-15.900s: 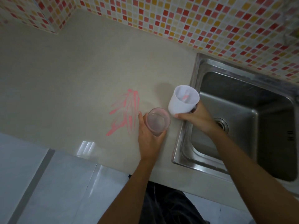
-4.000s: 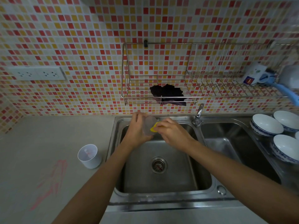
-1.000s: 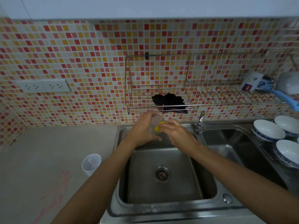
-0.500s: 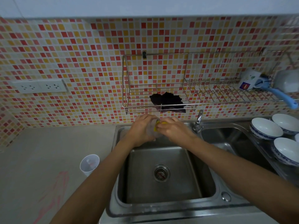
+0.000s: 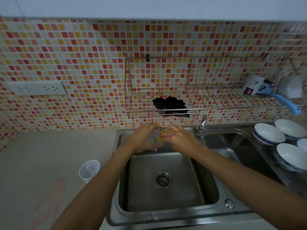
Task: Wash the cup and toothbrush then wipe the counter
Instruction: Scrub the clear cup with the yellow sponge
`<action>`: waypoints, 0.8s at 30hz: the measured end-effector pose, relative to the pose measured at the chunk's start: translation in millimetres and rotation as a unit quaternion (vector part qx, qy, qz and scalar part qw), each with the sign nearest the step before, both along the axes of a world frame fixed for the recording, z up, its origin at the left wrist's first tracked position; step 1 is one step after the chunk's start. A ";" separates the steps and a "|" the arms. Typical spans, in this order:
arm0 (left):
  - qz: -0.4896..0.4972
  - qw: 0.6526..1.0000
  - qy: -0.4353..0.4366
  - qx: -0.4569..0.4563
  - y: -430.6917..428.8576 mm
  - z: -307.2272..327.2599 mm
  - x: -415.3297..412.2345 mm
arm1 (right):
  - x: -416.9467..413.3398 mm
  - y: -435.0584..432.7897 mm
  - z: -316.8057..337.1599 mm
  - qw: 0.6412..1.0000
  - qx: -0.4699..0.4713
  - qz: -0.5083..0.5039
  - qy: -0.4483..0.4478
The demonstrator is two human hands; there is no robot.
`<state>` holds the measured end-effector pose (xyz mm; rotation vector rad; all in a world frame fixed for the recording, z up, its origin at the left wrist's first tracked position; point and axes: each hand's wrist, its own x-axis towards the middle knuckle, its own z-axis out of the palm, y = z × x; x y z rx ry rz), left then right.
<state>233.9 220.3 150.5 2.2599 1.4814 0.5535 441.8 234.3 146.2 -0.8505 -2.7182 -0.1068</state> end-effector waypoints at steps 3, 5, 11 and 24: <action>0.000 1.000 -0.015 -0.016 -3.1 -5.2 -9.8 | -2.4 -10.0 -11.7 0.994 -0.092 -0.006 0.055; 0.000 0.999 -0.035 -0.020 -5.5 -7.4 -12.0 | -4.6 -14.1 -13.7 0.998 -0.043 0.009 0.039; 0.035 0.988 -0.143 -0.035 -9.6 -10.4 -11.7 | -19.8 -9.4 -7.1 0.999 0.009 0.001 0.041; -0.007 0.991 -0.028 0.128 -4.4 -24.8 -44.0 | -59.7 -17.0 1.0 0.969 -0.215 -0.108 0.047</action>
